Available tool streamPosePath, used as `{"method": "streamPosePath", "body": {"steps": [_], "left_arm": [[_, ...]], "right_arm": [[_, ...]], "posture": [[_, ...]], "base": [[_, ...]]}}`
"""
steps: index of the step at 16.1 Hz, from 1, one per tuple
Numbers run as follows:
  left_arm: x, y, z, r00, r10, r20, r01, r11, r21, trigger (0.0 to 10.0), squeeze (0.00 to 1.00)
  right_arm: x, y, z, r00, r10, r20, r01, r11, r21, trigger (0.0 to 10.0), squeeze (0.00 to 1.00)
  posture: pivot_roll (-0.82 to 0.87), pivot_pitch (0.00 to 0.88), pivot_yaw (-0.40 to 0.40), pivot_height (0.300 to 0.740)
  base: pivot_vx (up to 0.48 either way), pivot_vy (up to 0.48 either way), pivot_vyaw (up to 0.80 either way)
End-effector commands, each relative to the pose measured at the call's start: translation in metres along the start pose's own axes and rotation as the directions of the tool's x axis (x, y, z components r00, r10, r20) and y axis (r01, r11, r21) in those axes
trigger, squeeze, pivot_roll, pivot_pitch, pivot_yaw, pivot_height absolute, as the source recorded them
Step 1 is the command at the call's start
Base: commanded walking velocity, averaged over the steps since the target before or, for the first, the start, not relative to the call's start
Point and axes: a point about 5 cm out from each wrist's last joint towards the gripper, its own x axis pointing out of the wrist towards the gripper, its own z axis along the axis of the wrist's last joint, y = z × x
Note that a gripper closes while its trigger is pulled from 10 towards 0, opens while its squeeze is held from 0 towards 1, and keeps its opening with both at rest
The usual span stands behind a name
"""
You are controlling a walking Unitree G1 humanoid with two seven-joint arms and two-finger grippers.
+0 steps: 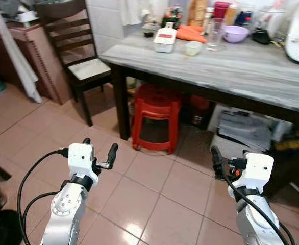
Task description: Setting the table
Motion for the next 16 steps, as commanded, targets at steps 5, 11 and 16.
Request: {"method": "streamPosePath", "body": {"steps": [5,11,16], "left_arm": [[-0.0013,0.0002,-0.0010,1.000,-0.018,-0.011,0.018,1.000,-0.003,10.0,0.00],[-0.0020,0.0015,-0.0010,1.000,-0.025,-0.015,0.025,1.000,-0.002,10.0,0.00],[-0.0018,0.0003,-0.0006,0.999,-0.032,-0.016,0.032,0.999,-0.004,10.0,0.00]], "right_arm": [[0.0011,-0.0009,0.0038,1.000,0.006,0.015,-0.006,1.000,-0.001,10.0,0.00],[0.0011,0.0009,0.0031,1.000,0.008,0.015,-0.008,1.000,0.004,10.0,0.00],[0.0001,0.0012,0.0026,1.000,0.005,0.013,-0.005,1.000,0.008,10.0,0.00]], "posture": [[0.00,0.000,-0.001,0.740],[0.00,0.000,0.001,0.740],[-0.01,0.000,0.002,0.740]], "base": [[0.000,-0.286,-0.49],[0.000,-0.318,-0.46],[0.000,-0.316,-0.44]]}}
